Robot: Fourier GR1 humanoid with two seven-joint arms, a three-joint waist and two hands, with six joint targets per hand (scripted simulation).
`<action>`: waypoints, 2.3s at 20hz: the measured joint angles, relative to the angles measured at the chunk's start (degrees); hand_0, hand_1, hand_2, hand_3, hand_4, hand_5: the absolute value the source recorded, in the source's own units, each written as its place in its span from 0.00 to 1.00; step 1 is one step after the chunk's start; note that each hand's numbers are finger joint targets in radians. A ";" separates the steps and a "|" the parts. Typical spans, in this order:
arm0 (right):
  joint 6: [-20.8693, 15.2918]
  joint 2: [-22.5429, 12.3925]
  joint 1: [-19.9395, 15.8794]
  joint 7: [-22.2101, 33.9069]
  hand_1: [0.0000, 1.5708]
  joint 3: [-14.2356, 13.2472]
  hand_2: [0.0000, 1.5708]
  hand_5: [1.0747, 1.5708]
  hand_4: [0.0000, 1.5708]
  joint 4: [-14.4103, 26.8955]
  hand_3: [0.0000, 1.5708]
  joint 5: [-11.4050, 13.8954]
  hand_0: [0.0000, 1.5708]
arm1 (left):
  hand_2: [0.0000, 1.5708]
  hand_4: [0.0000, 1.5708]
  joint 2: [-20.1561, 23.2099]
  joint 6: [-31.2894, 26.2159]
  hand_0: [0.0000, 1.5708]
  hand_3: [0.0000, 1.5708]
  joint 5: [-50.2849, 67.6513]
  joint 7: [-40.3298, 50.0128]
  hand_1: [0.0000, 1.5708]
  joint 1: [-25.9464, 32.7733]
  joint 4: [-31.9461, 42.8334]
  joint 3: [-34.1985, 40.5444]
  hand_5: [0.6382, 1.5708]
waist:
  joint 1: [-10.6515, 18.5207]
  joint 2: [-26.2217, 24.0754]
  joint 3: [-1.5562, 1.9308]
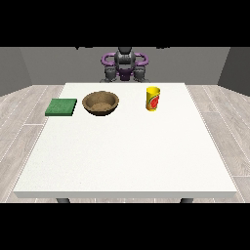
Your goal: Pick the cup and pour the ball into the bowl, then pick the bowl and place it on the pad
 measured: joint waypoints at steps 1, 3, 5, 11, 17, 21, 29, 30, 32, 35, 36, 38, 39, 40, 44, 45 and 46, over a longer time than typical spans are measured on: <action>-0.61 0.14 0.41 2.25 0.00 -0.08 0.00 0.92 0.55 -1.37 0.00 -0.40 0.00 | 0.00 0.41 -0.65 0.82 0.00 0.00 0.50 2.56 0.00 0.37 -1.37 -0.44 0.99 | -0.04 -1.27 -0.03; -1.55 0.33 1.18 6.10 0.00 0.14 0.00 0.91 0.52 -4.74 0.00 -0.93 0.00 | 0.00 0.38 -1.34 2.33 0.00 0.00 0.95 7.13 0.00 0.40 -4.46 -1.01 0.99 | -0.37 -2.38 -0.04; -1.84 -0.27 0.67 9.56 0.00 -0.34 0.00 0.95 0.50 -8.69 0.00 -1.94 0.00 | 0.00 0.37 -1.40 3.57 0.00 0.00 0.99 9.77 0.00 -0.70 -7.00 -0.89 0.99 | -1.01 -1.08 -0.06; -3.19 -0.54 -2.71 9.96 0.00 -2.13 0.00 0.94 0.46 -13.97 0.00 -1.96 0.00 | 0.00 0.39 -2.11 6.19 0.00 0.00 -1.56 8.56 0.00 -5.26 -9.39 -2.64 0.98 | -1.67 7.75 -0.08; -1.80 1.27 -5.88 0.25 0.00 -1.73 0.00 0.95 0.45 -11.39 0.00 -1.61 0.00 | 0.00 0.36 -0.61 5.58 0.00 0.00 -3.04 -2.82 0.00 -11.35 -3.23 0.95 0.95 | -3.05 20.56 -0.09; 0.26 1.01 -7.34 -6.32 0.00 -3.51 0.00 0.96 0.44 -8.29 0.00 -2.77 0.00 | 0.00 0.34 0.21 4.46 0.00 0.00 -3.95 -12.63 0.00 -12.10 1.79 2.69 0.91 | -3.41 27.34 -0.09; 5.07 -2.97 -9.51 -10.51 0.00 -8.67 0.00 0.98 0.42 -3.99 0.00 -6.57 0.00 | 0.00 0.00 1.99 0.98 0.00 0.00 -3.76 -27.00 0.00 -13.79 17.91 6.19 0.87 | -4.97 31.72 -0.11; 5.16 -3.17 -9.96 -10.53 0.00 -9.23 0.00 0.97 0.42 -2.99 0.00 -6.91 0.00 | 0.00 0.00 1.74 0.96 0.00 0.00 -4.21 -27.86 0.00 -14.11 20.05 5.90 0.86 | -4.75 31.13 -0.10; 5.82 -3.26 -9.64 -11.43 0.00 -9.63 0.00 0.98 0.42 -1.02 0.00 -7.01 0.00 | 0.00 0.01 1.74 0.50 0.00 0.00 -4.53 -30.29 0.00 -14.79 24.39 6.07 0.86 | -4.52 30.09 -0.10; 8.20 -4.58 -9.38 -13.87 0.00 -11.64 0.00 0.98 0.43 1.99 0.00 -8.37 0.00 | 0.00 0.10 2.73 -0.80 0.00 0.00 -3.91 -34.09 0.00 -16.20 29.86 7.59 0.85 | -4.81 30.15 -0.11; 8.44 -5.13 -9.89 -12.89 0.00 -12.18 0.00 0.98 0.42 2.38 0.00 -9.07 0.00 | 0.00 0.11 2.31 -0.41 0.00 0.00 -4.29 -34.50 0.00 -16.72 31.57 7.38 0.84 | -4.86 29.49 -0.08; 9.51 -5.71 -9.90 -13.64 0.00 -12.74 0.00 0.98 0.43 3.21 0.00 -9.55 0.00 | 0.00 0.13 2.18 -0.18 0.00 0.00 -4.33 -37.41 0.00 -17.96 35.61 8.12 0.84 | -5.41 29.83 -0.10; 10.21 -6.04 -9.94 -14.39 0.00 -13.05 0.00 0.98 0.43 4.12 0.00 -9.65 0.00 | 0.00 0.12 2.16 -0.11 0.00 0.00 -4.37 -38.49 0.00 -18.74 37.54 8.38 0.84 | -5.53 29.94 -0.10; 10.74 -6.37 -10.17 -14.66 0.00 -13.38 0.00 0.99 0.43 4.87 0.00 -9.95 0.00 | 0.00 0.12 2.20 -0.07 0.00 0.00 -4.60 -39.87 0.00 -19.37 39.51 8.51 0.84 | -5.58 30.03 -0.10; 11.77 -6.85 -9.89 -15.03 0.00 -13.88 0.00 0.99 0.43 6.34 0.00 -10.18 0.00 | 0.00 0.41 2.04 0.68 0.00 0.00 -4.49 -43.22 0.00 -22.18 46.64 9.65 0.96 | -6.14 29.39 -0.06; 11.31 -6.69 -10.53 -14.59 0.00 -13.68 0.00 0.99 0.43 5.74 0.00 -10.14 0.00 | 0.00 0.56 2.56 0.53 0.00 0.00 -4.18 -44.42 0.00 -23.22 48.29 10.37 0.98 | -6.29 29.76 -0.02; 11.67 -7.00 -10.81 -14.94 0.00 -14.06 0.00 1.00 0.43 6.02 0.00 -10.45 0.00 | 0.41 0.64 2.87 0.97 0.44 0.00 -3.97 -45.48 0.44 -24.14 49.45 11.07 0.98 | -6.60 30.32 0.00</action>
